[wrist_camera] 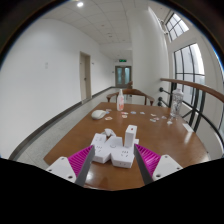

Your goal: Unplug charger

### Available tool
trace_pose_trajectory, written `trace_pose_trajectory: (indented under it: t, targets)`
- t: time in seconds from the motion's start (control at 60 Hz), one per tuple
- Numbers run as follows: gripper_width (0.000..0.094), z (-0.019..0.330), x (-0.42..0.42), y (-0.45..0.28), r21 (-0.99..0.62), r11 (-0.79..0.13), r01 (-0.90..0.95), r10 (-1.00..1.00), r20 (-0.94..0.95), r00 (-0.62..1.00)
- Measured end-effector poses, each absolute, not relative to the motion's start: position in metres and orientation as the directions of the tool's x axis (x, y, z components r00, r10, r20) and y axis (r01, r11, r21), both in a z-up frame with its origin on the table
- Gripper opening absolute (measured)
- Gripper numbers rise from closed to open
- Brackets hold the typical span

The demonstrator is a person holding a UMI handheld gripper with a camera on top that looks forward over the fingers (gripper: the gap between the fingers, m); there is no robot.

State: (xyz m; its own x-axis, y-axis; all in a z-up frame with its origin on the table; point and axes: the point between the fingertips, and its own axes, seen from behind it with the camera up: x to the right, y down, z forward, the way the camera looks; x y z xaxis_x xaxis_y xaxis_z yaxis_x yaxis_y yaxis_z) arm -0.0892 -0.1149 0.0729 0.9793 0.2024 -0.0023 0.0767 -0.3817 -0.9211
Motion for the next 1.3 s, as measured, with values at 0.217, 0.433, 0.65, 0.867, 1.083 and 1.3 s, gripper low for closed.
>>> trace_pose_trajectory:
  t: [0.217,0.433,0.65,0.867,1.083,1.3]
  targets:
    - [0.0769,0.053,-0.063,-0.036,-0.921,-0.385,0.061,0.148,0.004,0.989]
    - [0.0222,0.043,-0.054,0.005,-0.930,-0.363,0.054,0.117,0.012,0.993]
    - [0.0062,0.045,-0.051,0.006,-0.935,-0.353,0.025,0.091,-0.008,0.996]
    - [0.0060,0.058,-0.052,0.003,-0.937,-0.349,0.016,0.078,-0.013,0.997]
    - [0.0061,0.065,-0.052,0.002,-0.948,-0.316,0.029,0.062,0.010,0.998]
    - [0.0059,0.190,-0.040,-0.017,-0.993,-0.030,0.116,0.033,0.115,0.993]
